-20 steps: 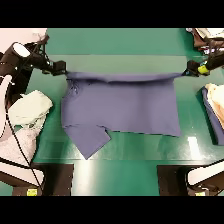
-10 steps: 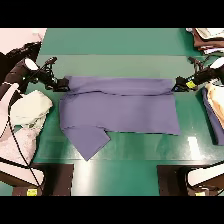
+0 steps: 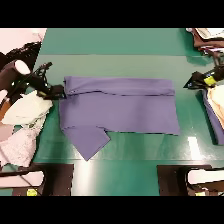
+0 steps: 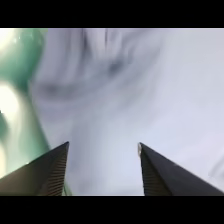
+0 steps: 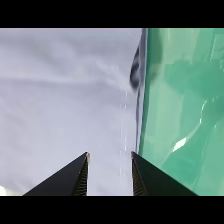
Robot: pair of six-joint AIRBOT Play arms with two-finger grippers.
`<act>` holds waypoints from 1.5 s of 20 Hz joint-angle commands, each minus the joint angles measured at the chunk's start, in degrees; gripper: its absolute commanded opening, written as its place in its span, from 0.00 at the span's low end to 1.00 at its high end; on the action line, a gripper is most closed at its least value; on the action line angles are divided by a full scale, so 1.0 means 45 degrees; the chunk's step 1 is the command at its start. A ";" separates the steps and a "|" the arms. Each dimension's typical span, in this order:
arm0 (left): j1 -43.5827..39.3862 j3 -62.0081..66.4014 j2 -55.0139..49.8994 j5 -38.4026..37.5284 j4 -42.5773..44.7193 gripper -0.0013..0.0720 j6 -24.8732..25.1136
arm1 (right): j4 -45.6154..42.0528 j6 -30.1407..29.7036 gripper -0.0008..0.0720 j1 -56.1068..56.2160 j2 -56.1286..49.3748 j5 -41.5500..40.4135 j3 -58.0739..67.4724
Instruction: Fold the shirts.
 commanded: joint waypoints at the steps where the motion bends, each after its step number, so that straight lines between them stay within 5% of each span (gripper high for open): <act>1: 0.0000 -0.3764 0.2939 -0.0121 0.0078 0.70 -0.1005 | 0.0005 -0.0092 0.44 -0.0384 0.1175 0.0806 -0.0058; 7: 0.0000 -0.8694 0.6980 0.0243 -0.1753 0.70 -0.1676 | 0.0039 -0.0330 0.44 -0.0393 0.3555 -0.0559 -0.3614; 22: 0.0000 -1.0452 0.7028 0.3536 -0.4668 0.68 -0.0976 | 0.0039 -0.0423 0.44 -0.1171 0.5639 -0.0238 -0.5950; 24: 0.0000 -1.0452 0.7028 0.3351 -0.4673 0.10 -0.0806 | 0.0039 -0.0418 0.44 -0.1870 0.5644 -0.0272 -0.6606; 28: 0.0000 -1.0355 0.7028 0.3220 -0.4891 0.05 -0.0544 | -0.0005 -0.0520 0.45 -0.3259 0.5639 -0.0787 -0.9092; 29: 0.0000 -1.0224 0.7028 0.3045 -0.4906 0.05 -0.0529 | -0.0005 -0.0525 0.48 -0.3604 0.5629 -0.0942 -0.9680; 30: 0.0000 -1.0054 0.7028 0.2895 -0.4915 0.05 -0.0335 | -0.0005 -0.0559 0.64 -0.3910 0.5629 -0.1078 -1.0234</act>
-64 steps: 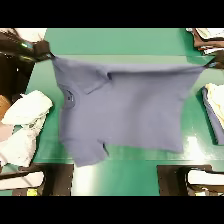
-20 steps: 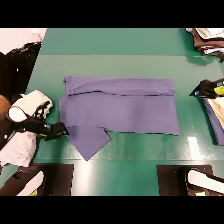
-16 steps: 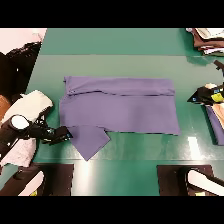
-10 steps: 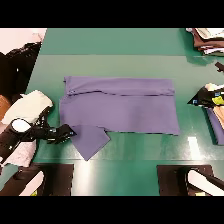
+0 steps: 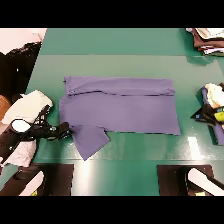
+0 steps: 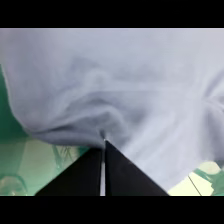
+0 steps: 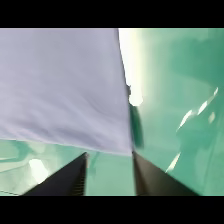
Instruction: Fold the shirts.
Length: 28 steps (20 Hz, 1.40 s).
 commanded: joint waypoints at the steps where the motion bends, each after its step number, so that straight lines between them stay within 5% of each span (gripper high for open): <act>1: 0.0000 0.0418 0.0010 -0.0495 -0.0185 0.05 0.0413 | -0.0010 -0.0117 0.68 -0.1117 0.0005 -0.0578 -0.2006; 12: 0.0000 0.0763 0.0010 -0.0670 -0.0180 0.05 0.0738 | 0.1443 -0.0248 0.56 0.0525 -0.1443 -0.3055 -0.4061; 16: 0.0000 0.0763 0.0010 -0.0685 -0.0175 0.05 0.0738 | 0.1336 -0.0248 0.39 0.1185 -0.1185 -0.3687 -0.4065; 17: 0.0000 0.0763 0.0010 -0.0685 -0.0175 0.05 0.0733 | 0.1336 -0.0253 0.18 0.1195 -0.0952 -0.3823 -0.4065; 19: 0.0000 0.0767 0.0010 -0.0937 -0.0160 0.05 0.0733 | 0.1253 -0.0291 0.04 0.1141 -0.0418 -0.3988 -0.4065; 23: -0.0427 0.0772 0.0015 -0.2662 0.0335 0.05 0.0952 | 0.1190 -0.0753 0.03 0.0597 0.1044 -0.2968 -0.4065; 28: -0.3410 0.0884 0.2322 -0.3463 0.1763 0.05 -0.2006 | -0.1666 -0.0777 0.03 -0.0248 0.3614 0.0015 -0.4065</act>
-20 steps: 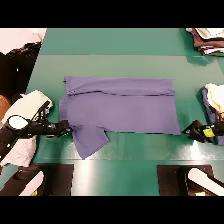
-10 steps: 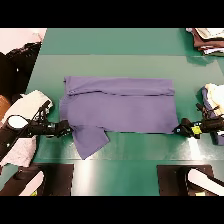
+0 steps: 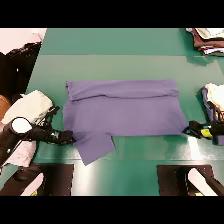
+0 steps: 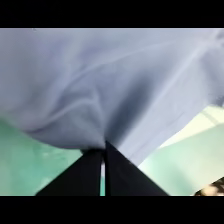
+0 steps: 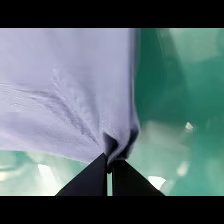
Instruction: Fold the shirts.
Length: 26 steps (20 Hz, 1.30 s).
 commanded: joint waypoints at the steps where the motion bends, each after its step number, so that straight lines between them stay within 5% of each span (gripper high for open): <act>1: -0.1554 0.0223 0.1797 -0.0937 0.0690 0.05 -0.2341 | -0.2113 -0.0063 0.03 -0.0505 0.1821 0.2312 0.0015; 4: -0.1627 0.1617 0.2822 -0.1744 0.1127 0.05 -0.2948 | -0.2210 0.0267 0.03 -0.0335 0.2676 0.2696 0.0277; 7: -0.1588 0.3487 0.2322 -0.0797 0.2948 0.05 -0.3342 | -0.2229 0.0486 0.03 0.1141 0.1637 0.2628 0.1817; 15: -0.1520 0.6596 -0.4022 0.3478 0.4318 0.05 -0.2064 | -0.2220 0.1307 0.03 0.3750 -0.4002 0.1035 0.7300; 24: -0.0583 0.9326 -0.8102 0.5207 0.4172 0.06 -0.1972 | -0.0306 0.1370 0.03 0.3643 -0.8879 0.0976 1.1812; 25: -0.0583 0.9364 -0.8106 0.5493 0.4167 0.06 -0.1972 | -0.0102 0.1365 0.04 0.3638 -0.9277 0.0903 1.2177; 26: -0.0583 0.9428 -0.8106 0.5610 0.4172 0.16 -0.1972 | 0.0117 0.1365 0.19 0.3628 -0.9583 0.0835 1.2492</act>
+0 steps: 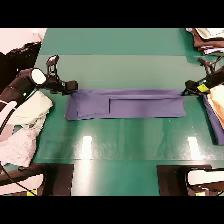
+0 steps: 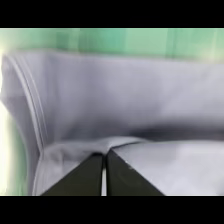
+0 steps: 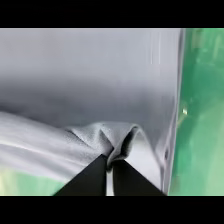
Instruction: Fold the shirts.
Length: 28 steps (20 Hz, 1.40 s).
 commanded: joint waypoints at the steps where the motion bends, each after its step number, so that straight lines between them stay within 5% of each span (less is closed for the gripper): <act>1: 0.0068 0.0403 -0.0403 0.0869 -0.0024 0.62 -0.0005 | 0.1127 0.0010 0.47 -0.0063 -0.1409 -0.0170 0.1375; 2: 0.0068 0.0529 -0.0398 0.0816 -0.0024 0.89 -0.0078 | 0.1472 -0.0034 0.52 -0.0209 -0.1598 -0.0165 0.1593; 7: 0.0063 0.1758 -0.0350 -0.1054 -0.0044 0.87 0.0165 | 0.2302 -0.1088 0.53 -0.1530 -0.1744 0.1209 0.1700; 8: 0.0063 0.1875 -0.0350 -0.1520 -0.0097 0.62 0.0185 | 0.2458 -0.1292 0.55 -0.1894 -0.1715 0.1472 0.1481; 10: 0.0063 0.1885 -0.0364 -0.2152 -0.0257 0.11 0.0641 | 0.2759 -0.1394 0.80 -0.2623 -0.1719 0.1651 0.0651; 18: -0.0670 0.1870 -0.0423 -0.1783 -0.1141 0.06 0.0714 | 0.4852 -0.2317 0.81 -0.3274 -0.2953 0.1010 -0.1943; 20: -0.1083 0.1875 -0.0568 -0.1472 -0.1161 0.06 0.0699 | 0.4843 -0.2341 0.75 -0.2866 -0.2982 0.0724 -0.1928; 23: -0.1729 0.1953 -0.1161 -0.0748 -0.2103 0.05 0.0699 | 0.4843 -0.2914 0.10 -0.2482 -0.2977 0.0903 -0.1574; 24: -0.1943 0.2137 -0.1530 -0.0505 -0.2696 0.05 0.0714 | 0.4852 -0.2934 0.03 -0.2438 -0.2953 0.1146 -0.1355; 28: -0.3123 0.4245 -0.3580 -0.0515 -0.3463 0.05 0.1078 | 0.5688 -0.2880 0.03 -0.2433 -0.1695 0.1802 -0.0656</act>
